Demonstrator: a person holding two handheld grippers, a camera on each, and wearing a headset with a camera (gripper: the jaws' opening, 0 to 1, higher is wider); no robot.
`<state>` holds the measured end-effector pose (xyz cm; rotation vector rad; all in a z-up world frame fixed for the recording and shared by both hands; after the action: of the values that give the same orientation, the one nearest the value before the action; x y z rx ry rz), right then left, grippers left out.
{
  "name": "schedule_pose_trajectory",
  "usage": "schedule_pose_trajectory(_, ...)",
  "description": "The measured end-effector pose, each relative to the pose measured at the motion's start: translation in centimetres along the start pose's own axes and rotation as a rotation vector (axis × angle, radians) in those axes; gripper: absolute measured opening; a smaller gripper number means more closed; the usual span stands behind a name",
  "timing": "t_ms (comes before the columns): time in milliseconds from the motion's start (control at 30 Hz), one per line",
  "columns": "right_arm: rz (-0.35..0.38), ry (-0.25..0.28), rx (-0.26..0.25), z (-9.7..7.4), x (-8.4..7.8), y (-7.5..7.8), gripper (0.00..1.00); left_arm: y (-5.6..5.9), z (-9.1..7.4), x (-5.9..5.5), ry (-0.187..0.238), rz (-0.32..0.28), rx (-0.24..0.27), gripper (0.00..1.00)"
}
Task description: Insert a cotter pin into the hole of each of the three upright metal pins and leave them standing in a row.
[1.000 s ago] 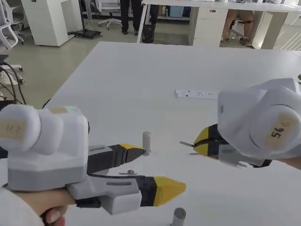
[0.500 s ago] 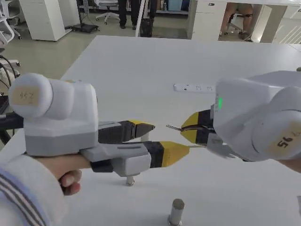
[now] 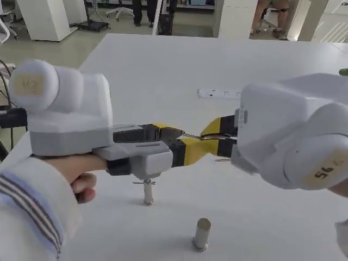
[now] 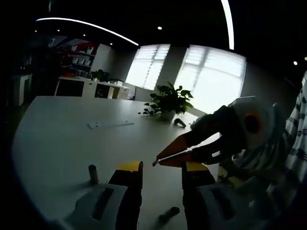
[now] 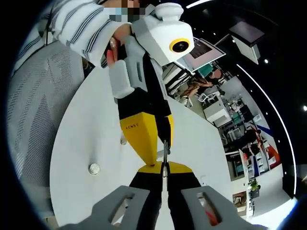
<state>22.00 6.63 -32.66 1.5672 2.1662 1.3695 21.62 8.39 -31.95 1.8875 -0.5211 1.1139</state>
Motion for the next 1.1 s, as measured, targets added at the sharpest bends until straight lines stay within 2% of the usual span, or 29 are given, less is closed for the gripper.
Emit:
schedule_pose_trajectory(67, -0.002, 0.004, -0.001, -0.1, 0.1, 0.0, 0.0, -0.1, 0.0, -0.1, -0.006, -0.027, -0.001, 0.23)
schedule_pose_trajectory(167, -0.001, 0.007, 0.0, -0.2, 0.2, 0.1, 0.0, -0.1, 0.1, -0.2, -0.014, -0.071, -0.009, 0.2)
schedule_pose_trajectory(333, -0.007, 0.009, 0.003, -0.3, 0.3, 0.0, 0.0, 0.1, 0.1, 0.0, -0.008, -0.071, -0.012, 0.14)
schedule_pose_trajectory(433, -0.01, 0.014, 0.006, -0.4, 0.4, -0.1, 0.0, -0.1, 0.2, 0.2, 0.002, -0.095, -0.002, 0.13)
schedule_pose_trajectory(533, -0.014, 0.015, 0.003, -0.4, 0.5, 0.0, 0.0, -0.1, 0.1, 0.1, -0.001, -0.095, -0.004, 0.07)
schedule_pose_trajectory(700, -0.034, 0.013, 0.006, -0.3, 0.6, 0.1, 0.0, -0.2, 0.1, -0.1, -0.017, -0.082, 0.005, 0.06)
schedule_pose_trajectory(1100, -0.032, 0.023, 0.01, -0.4, 1.2, -0.1, 0.0, -0.2, -0.1, 0.3, 0.001, -0.109, 0.004, 0.0)
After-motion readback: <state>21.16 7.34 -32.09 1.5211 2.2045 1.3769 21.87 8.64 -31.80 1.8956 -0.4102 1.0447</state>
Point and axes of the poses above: the centre of the closed fingertips' face, and the gripper's own axes: z roughly forward along the fingers, y roughly to its right, x roughly out of its top, the point moved 1 cm from there along -z, roughly backward along the fingers, and after that the axes turned 8 degrees about -z, right-handed, at the moved point
